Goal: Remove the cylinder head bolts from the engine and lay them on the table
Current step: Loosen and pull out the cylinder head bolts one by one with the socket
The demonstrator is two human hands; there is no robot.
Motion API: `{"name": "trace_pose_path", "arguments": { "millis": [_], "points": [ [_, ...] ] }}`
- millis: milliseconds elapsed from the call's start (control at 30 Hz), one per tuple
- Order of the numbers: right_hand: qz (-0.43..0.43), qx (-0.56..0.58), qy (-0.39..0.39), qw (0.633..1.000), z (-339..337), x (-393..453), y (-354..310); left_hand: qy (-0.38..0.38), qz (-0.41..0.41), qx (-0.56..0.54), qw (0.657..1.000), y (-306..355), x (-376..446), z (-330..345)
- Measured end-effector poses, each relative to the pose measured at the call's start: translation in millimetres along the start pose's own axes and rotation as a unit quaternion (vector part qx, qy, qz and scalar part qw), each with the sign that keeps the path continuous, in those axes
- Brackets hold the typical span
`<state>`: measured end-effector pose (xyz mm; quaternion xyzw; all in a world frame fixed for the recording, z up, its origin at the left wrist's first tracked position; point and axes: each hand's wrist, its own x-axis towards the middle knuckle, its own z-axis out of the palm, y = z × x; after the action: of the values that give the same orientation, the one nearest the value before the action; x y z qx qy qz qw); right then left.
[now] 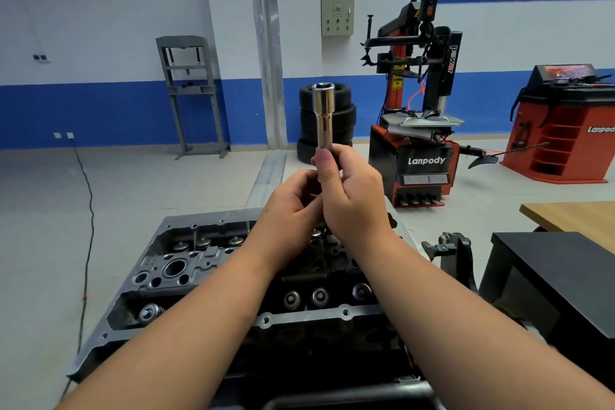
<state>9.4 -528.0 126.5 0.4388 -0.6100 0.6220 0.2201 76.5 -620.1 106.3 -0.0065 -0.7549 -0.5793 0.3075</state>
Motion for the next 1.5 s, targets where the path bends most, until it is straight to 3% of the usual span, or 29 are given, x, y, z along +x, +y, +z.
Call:
{"name": "trace_pose_path", "arguments": {
  "millis": [233, 767, 1067, 1233, 1500],
  "points": [
    [0.016, 0.032, 0.010, 0.999, -2, 2, -1, 0.001, 0.000, -0.004, 1.000, 4, -1, 2],
    [0.010, -0.009, -0.018, 1.000, -1, 0, 1, 0.008, -0.019, -0.052, 0.998, 8, -2, 3],
    [-0.011, -0.004, 0.021, 1.000, -2, 1, 2, 0.025, -0.020, -0.056, 0.998, 7, 1, 2],
    [0.009, 0.002, -0.005, 1.000, -1, 0, 2, -0.015, -0.032, -0.072, 0.997, 9, -1, 2],
    [0.008, 0.021, 0.013, 1.000, -1, 1, 2, 0.019, -0.022, -0.047, 0.998, 5, 0, 2]
  ]
}}
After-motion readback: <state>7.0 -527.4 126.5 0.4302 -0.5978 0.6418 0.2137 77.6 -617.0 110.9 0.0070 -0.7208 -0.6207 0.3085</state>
